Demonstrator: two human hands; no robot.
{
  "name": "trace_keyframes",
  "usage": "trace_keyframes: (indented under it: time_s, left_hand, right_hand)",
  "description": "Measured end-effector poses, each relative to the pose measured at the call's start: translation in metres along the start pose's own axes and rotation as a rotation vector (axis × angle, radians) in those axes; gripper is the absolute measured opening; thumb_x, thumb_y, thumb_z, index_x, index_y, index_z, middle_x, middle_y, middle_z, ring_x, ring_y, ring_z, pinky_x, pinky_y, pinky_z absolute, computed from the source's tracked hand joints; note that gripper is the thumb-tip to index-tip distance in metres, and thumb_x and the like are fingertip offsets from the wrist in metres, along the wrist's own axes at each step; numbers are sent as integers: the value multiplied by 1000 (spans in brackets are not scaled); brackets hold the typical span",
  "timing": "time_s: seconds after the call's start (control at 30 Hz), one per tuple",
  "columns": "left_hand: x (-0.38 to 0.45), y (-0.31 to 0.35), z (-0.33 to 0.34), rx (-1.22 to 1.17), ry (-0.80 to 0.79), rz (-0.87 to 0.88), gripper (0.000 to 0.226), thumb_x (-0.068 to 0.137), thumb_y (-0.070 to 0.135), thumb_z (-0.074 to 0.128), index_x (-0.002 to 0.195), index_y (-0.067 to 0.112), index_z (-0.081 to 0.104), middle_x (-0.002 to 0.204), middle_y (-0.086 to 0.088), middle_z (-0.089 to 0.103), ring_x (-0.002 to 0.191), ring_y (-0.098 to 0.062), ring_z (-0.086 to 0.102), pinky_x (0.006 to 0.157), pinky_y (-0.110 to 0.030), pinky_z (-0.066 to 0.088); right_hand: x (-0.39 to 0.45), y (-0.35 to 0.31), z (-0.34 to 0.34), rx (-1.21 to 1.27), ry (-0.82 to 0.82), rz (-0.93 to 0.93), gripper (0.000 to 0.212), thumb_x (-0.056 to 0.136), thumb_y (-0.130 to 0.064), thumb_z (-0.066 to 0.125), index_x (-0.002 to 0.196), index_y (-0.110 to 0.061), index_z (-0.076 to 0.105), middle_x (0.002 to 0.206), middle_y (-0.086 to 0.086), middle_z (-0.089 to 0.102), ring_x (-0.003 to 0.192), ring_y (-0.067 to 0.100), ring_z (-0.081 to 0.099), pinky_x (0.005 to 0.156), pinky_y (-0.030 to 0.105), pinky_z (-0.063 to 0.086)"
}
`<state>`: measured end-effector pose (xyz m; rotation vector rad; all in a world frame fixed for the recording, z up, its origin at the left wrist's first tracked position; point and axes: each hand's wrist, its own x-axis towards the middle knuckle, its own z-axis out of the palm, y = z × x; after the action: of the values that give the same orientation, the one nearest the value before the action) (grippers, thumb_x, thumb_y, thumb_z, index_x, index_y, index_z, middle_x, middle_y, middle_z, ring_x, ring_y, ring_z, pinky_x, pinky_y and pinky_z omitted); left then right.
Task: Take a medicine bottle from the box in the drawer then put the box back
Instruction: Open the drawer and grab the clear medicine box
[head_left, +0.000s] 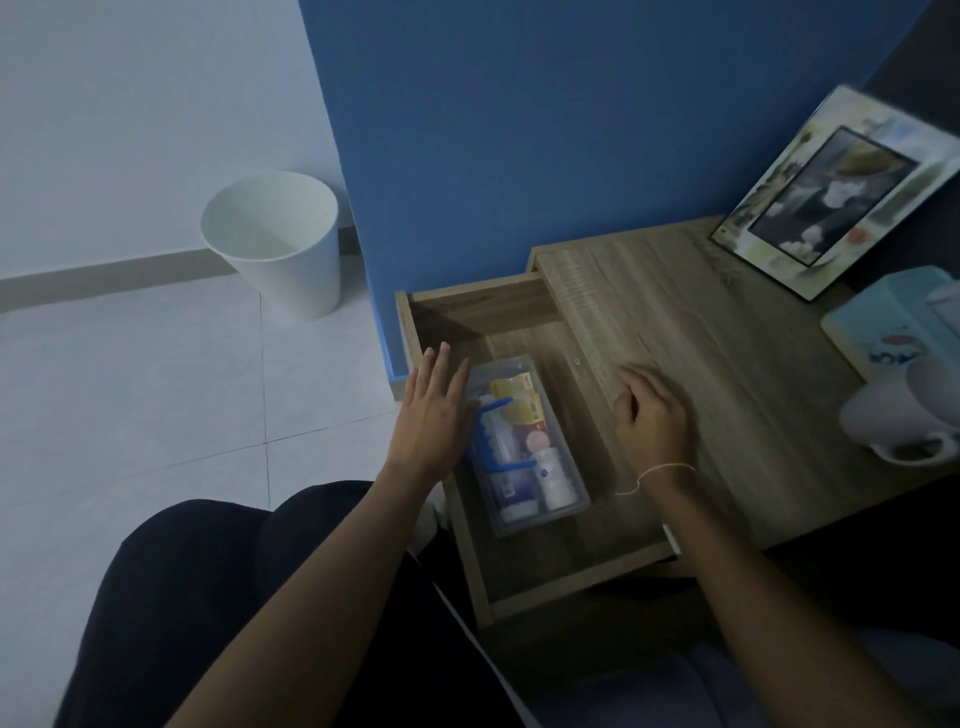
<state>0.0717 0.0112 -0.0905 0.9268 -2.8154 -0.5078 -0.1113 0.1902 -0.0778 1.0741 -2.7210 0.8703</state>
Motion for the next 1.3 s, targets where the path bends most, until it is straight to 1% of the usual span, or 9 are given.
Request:
trace_keyframes:
  time_s: [0.13,0.3,0.4,0.53,0.67,0.83,1.03,1.13,1.3]
  left_hand:
    - [2,1,3,-16,5,51,50,98,29,40,144,14,30,158,-14,19,147,-30,7,120,-46,17]
    - [4,5,6,-89,7,52,46,96,28,46,140,18,35,156,-11,24,146,-28,15,115,-46,27]
    - [8,8,9,-110,-2,80,45,96,30,46,139,18,37,156,-11,25,145,-28,19,113,-44,29]
    - [29,12,14,-46,-28,107,50,96,36,44,141,18,34,156,-12,25,145,-30,16,116,-44,17]
    - [58,9,28,-36,-129,21,60,94,47,41,145,19,25,158,-11,17,147,-31,6,117,-48,7]
    - [75,-4,46,-206,-289,-135,72,86,63,42,141,19,30,149,-13,34,137,-36,28,104,-53,36]
    - [81,-5,50,-356,-259,-187,68,81,63,53,132,19,40,130,-17,46,117,-38,48,93,-44,43]
    - [84,-4,48,-440,-228,-216,65,80,62,57,129,21,44,127,-15,48,111,-33,53,82,-33,41]
    - [82,2,45,-463,-221,-277,68,80,61,57,132,20,43,132,-15,44,114,-34,52,83,-36,43]
  right_hand:
    - [-37,-31,4,170,-17,20,31,90,-4,54,118,-8,63,125,13,64,115,24,60,94,28,44]
    - [-78,-53,26,196,-124,13,37,89,-24,54,125,-20,56,136,4,56,121,15,49,97,33,45]
    - [-91,-59,44,96,-294,121,67,80,-44,60,141,-31,36,152,2,32,135,20,33,101,34,32]
    - [-95,-61,62,-37,-428,242,103,65,-73,60,148,-37,9,160,5,12,146,29,17,110,54,31]
    - [-95,-60,69,-24,-498,313,123,53,-78,63,147,-40,-6,161,5,-6,148,37,1,112,62,25]
    - [-100,-64,65,13,-488,374,122,57,-71,71,145,-50,-12,157,2,-28,146,43,-7,110,63,26]
    - [-93,-76,62,102,-419,438,114,59,-54,80,147,-47,7,157,1,3,141,33,16,105,50,39]
    - [-89,-71,58,270,-312,592,103,61,-48,82,146,-40,24,155,4,18,137,26,30,89,36,53]
    - [-87,-76,52,545,-252,926,97,73,-31,79,150,-26,20,150,8,39,130,26,47,100,48,49]
